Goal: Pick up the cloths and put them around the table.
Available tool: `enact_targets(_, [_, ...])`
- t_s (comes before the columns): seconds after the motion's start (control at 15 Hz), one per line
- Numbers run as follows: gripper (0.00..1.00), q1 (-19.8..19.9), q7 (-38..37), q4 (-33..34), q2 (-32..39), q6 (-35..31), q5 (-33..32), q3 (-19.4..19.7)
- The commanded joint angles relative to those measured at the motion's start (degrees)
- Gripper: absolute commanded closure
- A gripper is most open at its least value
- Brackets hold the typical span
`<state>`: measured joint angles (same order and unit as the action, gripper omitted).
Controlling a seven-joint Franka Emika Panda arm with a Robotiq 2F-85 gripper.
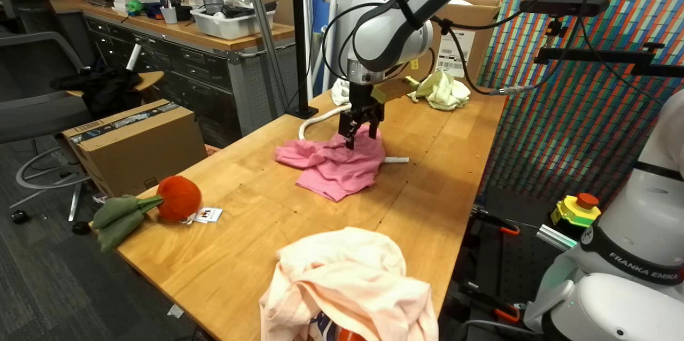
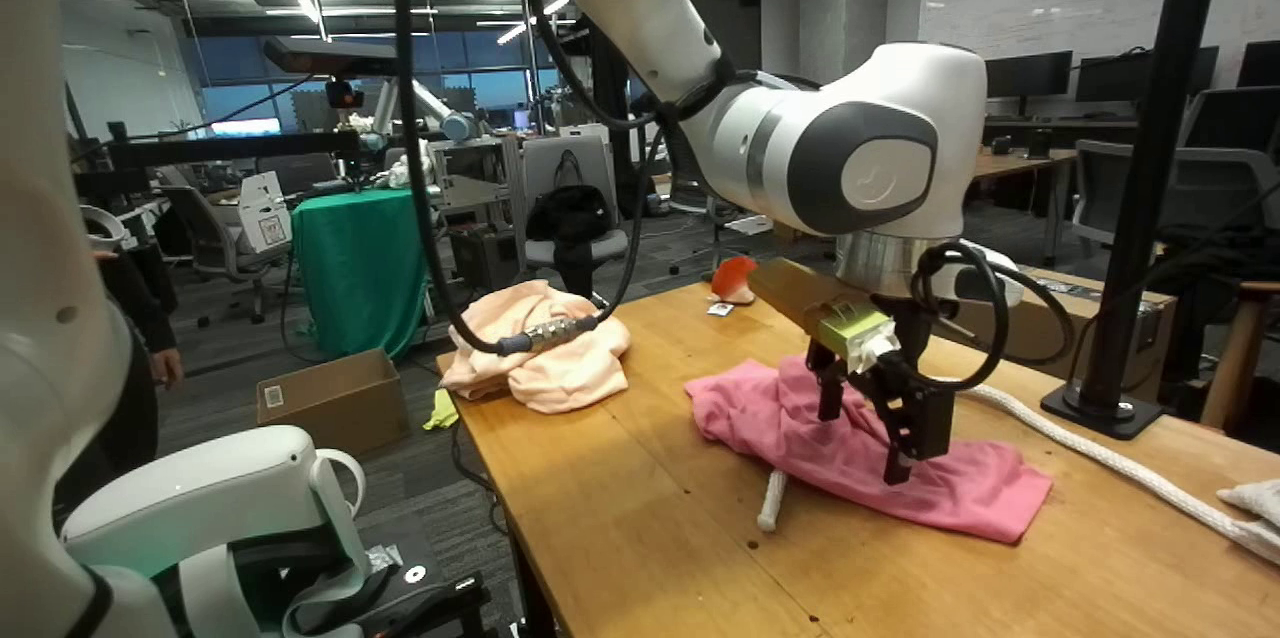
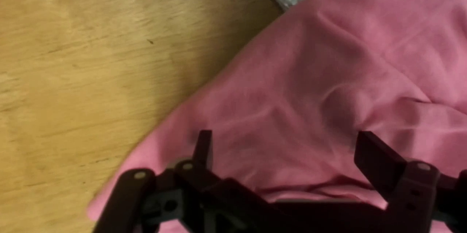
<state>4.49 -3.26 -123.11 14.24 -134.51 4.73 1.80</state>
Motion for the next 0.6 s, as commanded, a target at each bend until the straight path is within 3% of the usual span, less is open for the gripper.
enact_targets(0.0, [0.0, -0.77, -1.16, 1.05, 2.13, -1.1, -1.39, 0.96])
enact_targets(0.53, [0.0, -0.69, -0.95, 1.4, 2.74, -1.12, -1.76, 1.33])
